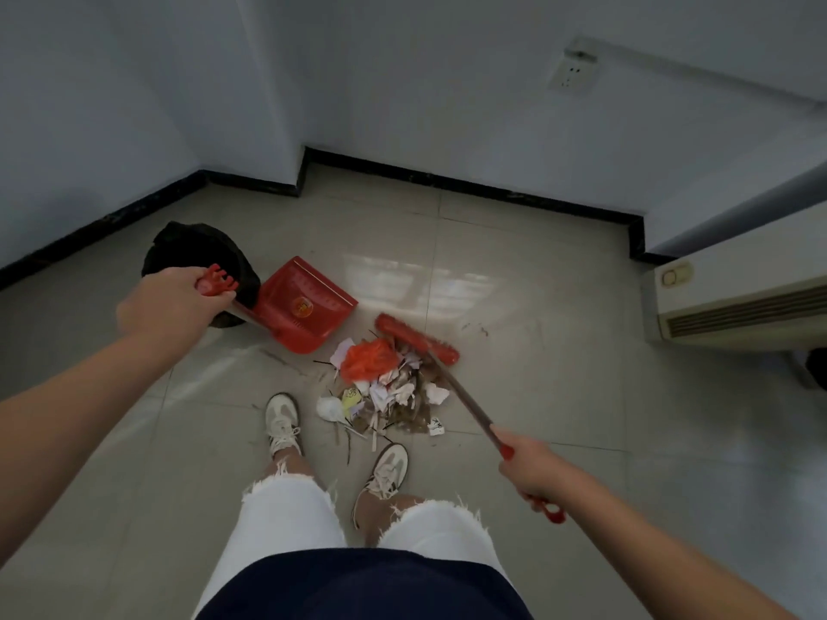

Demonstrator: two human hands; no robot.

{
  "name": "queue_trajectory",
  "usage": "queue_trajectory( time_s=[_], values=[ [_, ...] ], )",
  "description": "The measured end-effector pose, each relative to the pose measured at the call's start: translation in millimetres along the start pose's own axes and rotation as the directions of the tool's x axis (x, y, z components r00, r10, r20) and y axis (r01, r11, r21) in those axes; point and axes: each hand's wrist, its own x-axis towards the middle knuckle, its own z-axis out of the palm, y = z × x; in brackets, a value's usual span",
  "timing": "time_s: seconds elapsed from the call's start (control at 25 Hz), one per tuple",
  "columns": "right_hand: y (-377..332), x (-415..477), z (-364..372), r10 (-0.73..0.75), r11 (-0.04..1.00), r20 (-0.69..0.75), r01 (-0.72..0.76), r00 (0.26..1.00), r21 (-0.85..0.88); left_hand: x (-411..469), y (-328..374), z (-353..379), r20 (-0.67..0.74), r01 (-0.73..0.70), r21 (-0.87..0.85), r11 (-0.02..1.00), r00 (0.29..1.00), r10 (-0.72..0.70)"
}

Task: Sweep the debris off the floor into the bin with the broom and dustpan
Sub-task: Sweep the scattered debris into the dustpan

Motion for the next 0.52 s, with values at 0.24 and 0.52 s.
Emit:
queue_trajectory(
  time_s=[0.24, 0.52],
  values=[
    [28.3, -37.7, -11.7, -0.071, 0.997, -0.138, 0.073, 0.988, 0.013, -68.5, -22.9, -17.8, -0.055, 0.037, -0.058, 0.998, 0.998, -0.041],
    [-72.0, 76.4, -43.6, -0.059, 0.994, -0.164, 0.073, 0.985, 0.08, -164.2, -102.8, -24.7, -0.082, 0.114, -0.161, 0.98, 0.988, -0.128]
  ],
)
